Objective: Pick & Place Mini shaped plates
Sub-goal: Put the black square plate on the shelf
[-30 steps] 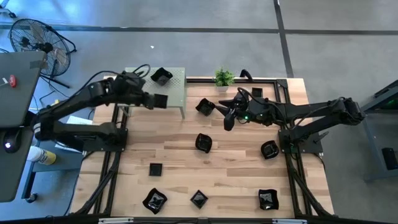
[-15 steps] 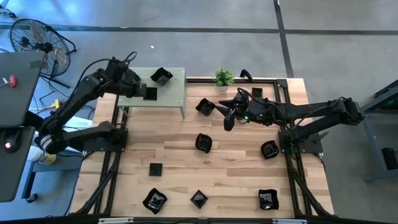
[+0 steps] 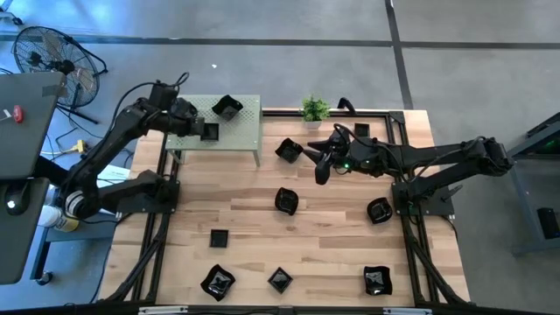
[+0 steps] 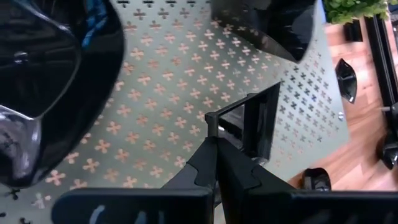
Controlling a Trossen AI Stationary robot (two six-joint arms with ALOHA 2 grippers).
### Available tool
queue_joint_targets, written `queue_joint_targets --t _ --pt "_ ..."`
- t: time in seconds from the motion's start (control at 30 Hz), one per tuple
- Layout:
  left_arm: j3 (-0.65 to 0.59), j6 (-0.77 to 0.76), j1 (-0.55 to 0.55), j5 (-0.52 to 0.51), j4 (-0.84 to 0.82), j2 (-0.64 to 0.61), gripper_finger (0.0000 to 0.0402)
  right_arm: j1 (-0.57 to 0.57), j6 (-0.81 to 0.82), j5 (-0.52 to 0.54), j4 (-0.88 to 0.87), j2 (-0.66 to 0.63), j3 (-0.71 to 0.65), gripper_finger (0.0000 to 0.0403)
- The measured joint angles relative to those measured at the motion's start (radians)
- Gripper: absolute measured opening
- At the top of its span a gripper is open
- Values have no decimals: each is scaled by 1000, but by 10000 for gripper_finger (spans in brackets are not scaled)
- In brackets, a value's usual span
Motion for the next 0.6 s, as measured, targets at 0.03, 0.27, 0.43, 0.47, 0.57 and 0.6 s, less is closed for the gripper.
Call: queue_joint_targets --t 0.03,0.27,0.43,0.47,0.57,0.6 --pt "-2 3 7 8 0 2 0 0 0 0 0 0 0 138" --pt "-3 12 19 2 0 6 3 0 7 -2 0 0 0 138" --pt "-3 12 18 -9 -3 6 36 0 8 -2 0 0 0 138" --pt "-3 12 18 -12 -3 6 44 0 8 -2 0 0 0 138" --pt "-3 12 18 -13 -3 6 63 0 8 -2 0 0 0 138" --pt "-3 20 18 -12 -3 6 67 0 8 -1 0 0 0 138"
